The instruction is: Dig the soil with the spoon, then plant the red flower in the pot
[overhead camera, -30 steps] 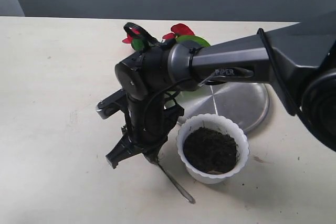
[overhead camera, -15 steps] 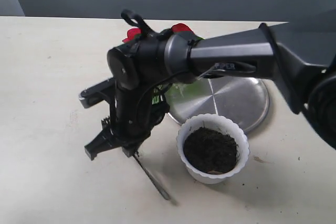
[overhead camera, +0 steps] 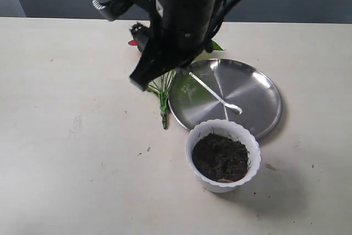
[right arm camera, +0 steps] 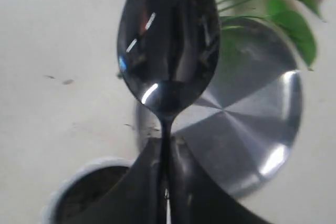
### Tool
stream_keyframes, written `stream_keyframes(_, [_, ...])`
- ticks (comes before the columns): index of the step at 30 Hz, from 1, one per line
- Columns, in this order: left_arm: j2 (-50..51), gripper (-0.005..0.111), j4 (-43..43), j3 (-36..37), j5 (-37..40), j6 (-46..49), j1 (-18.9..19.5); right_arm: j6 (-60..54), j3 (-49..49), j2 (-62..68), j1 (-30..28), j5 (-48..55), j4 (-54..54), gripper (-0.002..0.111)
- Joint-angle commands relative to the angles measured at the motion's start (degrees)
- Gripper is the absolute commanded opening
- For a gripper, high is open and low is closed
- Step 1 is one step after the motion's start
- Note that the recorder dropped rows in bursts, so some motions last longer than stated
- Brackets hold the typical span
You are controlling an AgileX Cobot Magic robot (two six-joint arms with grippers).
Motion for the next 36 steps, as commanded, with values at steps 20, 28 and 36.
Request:
stream_keyframes(20, [-0.1, 0.000, 0.0, 0.2, -0.4, -0.1, 0.1, -24.1, 31.8, -3.4, 10.8, 1.8, -30.6, -0.001])
stream_keyframes(28, [-0.1, 0.000, 0.0, 0.2, -0.4, -0.1, 0.1, -29.3, 31.8, -3.4, 10.8, 1.8, -34.9, -0.001])
stream_keyframes(36, [-0.1, 0.000, 0.0, 0.2, -0.4, -0.1, 0.1, -35.3, 40.4, -3.4, 11.6, 1.8, -35.4, -0.001])
